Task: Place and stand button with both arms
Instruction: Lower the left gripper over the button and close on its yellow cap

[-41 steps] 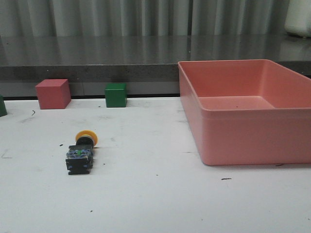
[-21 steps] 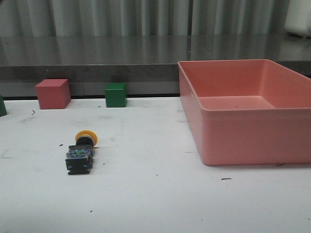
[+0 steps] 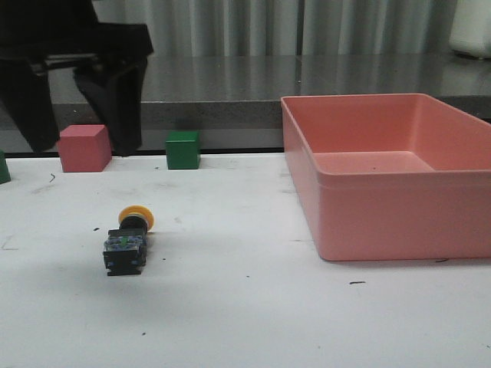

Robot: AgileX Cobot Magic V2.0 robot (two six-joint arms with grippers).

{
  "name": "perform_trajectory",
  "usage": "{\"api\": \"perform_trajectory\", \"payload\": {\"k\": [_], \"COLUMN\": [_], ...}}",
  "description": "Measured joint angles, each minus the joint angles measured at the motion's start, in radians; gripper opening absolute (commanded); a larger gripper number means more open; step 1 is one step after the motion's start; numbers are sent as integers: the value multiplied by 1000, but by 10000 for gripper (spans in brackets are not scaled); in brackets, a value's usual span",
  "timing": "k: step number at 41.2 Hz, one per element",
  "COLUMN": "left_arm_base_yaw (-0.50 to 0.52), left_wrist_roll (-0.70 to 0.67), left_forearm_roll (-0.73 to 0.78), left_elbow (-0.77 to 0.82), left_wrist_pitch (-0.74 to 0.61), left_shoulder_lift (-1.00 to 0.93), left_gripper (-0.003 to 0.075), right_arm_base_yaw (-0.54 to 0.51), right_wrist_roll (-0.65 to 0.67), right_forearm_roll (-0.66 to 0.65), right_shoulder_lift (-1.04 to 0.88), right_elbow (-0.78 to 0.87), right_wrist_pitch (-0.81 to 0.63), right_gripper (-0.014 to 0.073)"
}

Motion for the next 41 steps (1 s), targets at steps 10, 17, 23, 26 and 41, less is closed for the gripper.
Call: {"api": "perform_trajectory", "payload": {"k": [10,17,23,26,41], "left_arm_base_yaw": [0,4,26,45,84], "left_wrist_roll": [-51,-76,-100,-117,-139], "left_forearm_roll": [0,-2,-7,-8,-51], "left_elbow": [-182,-246,-259,-261,-269], "left_wrist_pitch": [67,67,67,69,69], "left_shoulder_lift": [211,309,353,371,466], "left_gripper": [587,586,586,586,586], "right_arm_base_yaw": [0,0,0,0,0], "right_wrist_roll": [0,0,0,0,0], "right_forearm_roll": [0,0,0,0,0], "right_shoulder_lift": [0,0,0,0,0], "right_elbow": [0,0,0,0,0], "right_wrist_pitch": [0,0,0,0,0], "right_gripper": [447,447,447,447,447]}}
